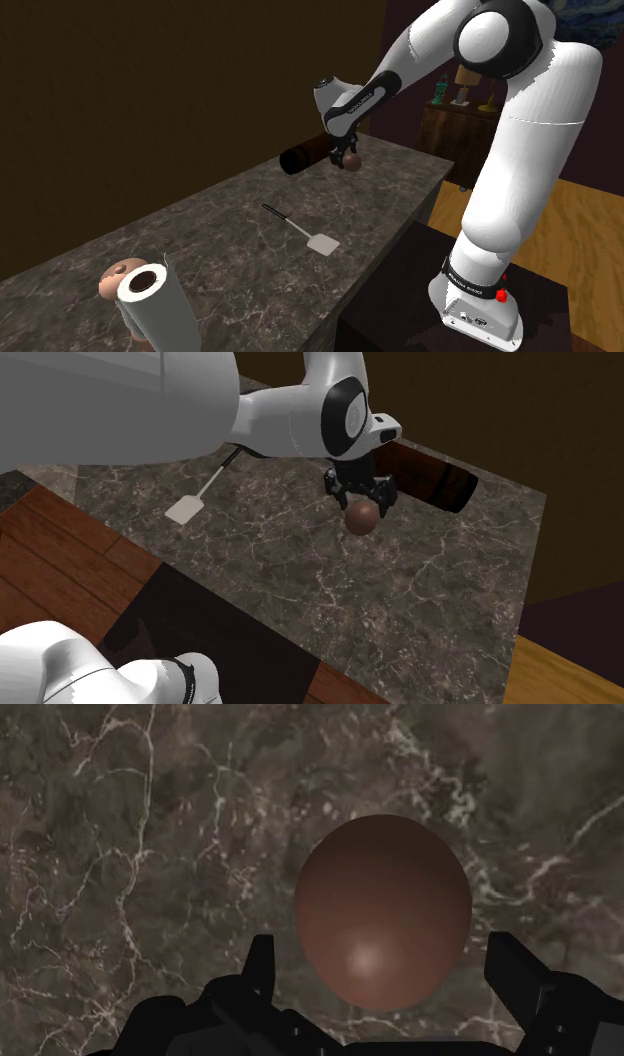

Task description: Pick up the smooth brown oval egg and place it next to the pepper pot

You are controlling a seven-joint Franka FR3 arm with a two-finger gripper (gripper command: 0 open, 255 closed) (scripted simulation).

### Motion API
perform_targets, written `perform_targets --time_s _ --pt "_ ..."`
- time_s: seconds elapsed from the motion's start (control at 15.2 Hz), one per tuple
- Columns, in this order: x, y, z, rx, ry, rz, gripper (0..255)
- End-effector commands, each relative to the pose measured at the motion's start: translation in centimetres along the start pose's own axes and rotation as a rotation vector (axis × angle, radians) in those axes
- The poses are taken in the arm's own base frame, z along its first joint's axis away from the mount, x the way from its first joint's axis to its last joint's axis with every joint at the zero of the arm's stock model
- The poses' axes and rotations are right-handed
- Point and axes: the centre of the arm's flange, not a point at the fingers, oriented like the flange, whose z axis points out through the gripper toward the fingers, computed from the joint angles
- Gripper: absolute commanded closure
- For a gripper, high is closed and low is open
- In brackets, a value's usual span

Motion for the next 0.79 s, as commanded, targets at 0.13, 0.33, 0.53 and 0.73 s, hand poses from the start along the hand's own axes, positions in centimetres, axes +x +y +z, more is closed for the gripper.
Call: perform_targets --time_s 0.13,0.33,0.53,0.73 --pt "-0.04 -0.08 0.85 0.0 0.0 0.0 0" --pt "-0.04 -0.08 0.85 0.0 0.0 0.0 0" --pt "-0.04 -0.08 0.85 0.0 0.0 0.0 0" --pt "-0.05 -0.08 0.85 0.0 0.0 0.0 255"
